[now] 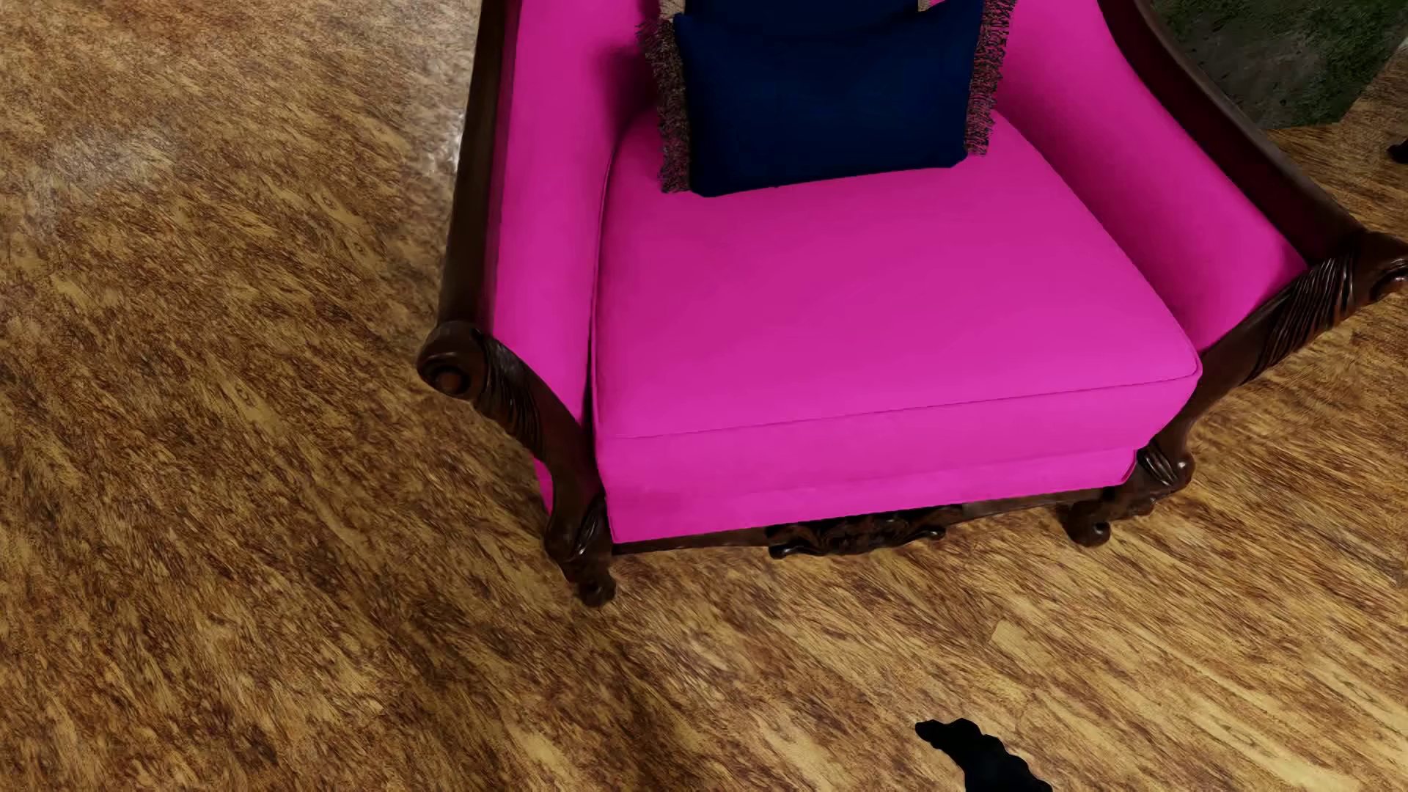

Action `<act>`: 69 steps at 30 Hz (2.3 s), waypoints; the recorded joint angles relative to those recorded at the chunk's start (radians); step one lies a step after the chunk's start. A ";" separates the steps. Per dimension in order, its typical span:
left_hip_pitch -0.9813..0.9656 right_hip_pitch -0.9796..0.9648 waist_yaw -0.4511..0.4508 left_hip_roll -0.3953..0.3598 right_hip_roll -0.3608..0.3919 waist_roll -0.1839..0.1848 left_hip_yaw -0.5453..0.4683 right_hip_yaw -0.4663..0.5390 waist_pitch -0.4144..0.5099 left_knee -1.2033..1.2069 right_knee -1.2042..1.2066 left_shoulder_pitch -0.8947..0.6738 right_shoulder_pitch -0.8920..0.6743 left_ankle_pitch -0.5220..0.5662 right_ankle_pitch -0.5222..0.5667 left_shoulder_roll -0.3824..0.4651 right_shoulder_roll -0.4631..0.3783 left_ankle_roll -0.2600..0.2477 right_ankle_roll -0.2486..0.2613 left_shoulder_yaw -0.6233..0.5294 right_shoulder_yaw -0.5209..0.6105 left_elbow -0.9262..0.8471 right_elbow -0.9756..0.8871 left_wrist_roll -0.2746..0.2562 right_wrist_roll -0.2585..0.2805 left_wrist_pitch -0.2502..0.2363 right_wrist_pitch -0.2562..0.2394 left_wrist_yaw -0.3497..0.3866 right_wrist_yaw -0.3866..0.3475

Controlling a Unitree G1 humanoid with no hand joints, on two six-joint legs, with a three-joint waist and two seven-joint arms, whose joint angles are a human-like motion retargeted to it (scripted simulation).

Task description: Go to the pink armchair

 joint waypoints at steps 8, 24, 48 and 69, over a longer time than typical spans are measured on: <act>-0.028 0.021 -0.011 -0.032 -0.023 0.013 -0.089 -0.085 0.010 0.025 0.020 0.010 -0.034 -0.001 -0.026 -0.015 0.070 -0.008 -0.016 0.031 0.137 -0.076 0.060 -0.036 -0.103 -0.004 -0.012 0.042 0.098; -0.041 -0.007 -0.001 -0.071 -0.051 -0.001 -0.118 -0.125 0.021 -0.050 0.011 0.010 -0.057 0.043 -0.010 -0.035 -0.003 -0.013 -0.024 0.057 0.204 -0.048 0.096 -0.059 -0.092 -0.004 0.007 0.042 0.118; -0.029 0.012 0.000 -0.073 -0.046 -0.015 -0.132 -0.146 0.013 -0.075 -0.011 -0.003 -0.205 0.048 -0.015 -0.055 0.032 -0.035 -0.030 0.108 0.293 -0.040 0.435 -0.079 0.151 0.007 0.088 0.045 0.050; -0.291 0.047 0.054 -0.206 0.189 -0.007 -0.081 0.233 0.018 0.101 0.023 0.041 -0.189 0.096 -0.114 -0.041 -0.038 -0.091 -0.085 0.057 0.369 -0.055 0.220 -0.079 0.156 -0.020 0.026 0.054 0.059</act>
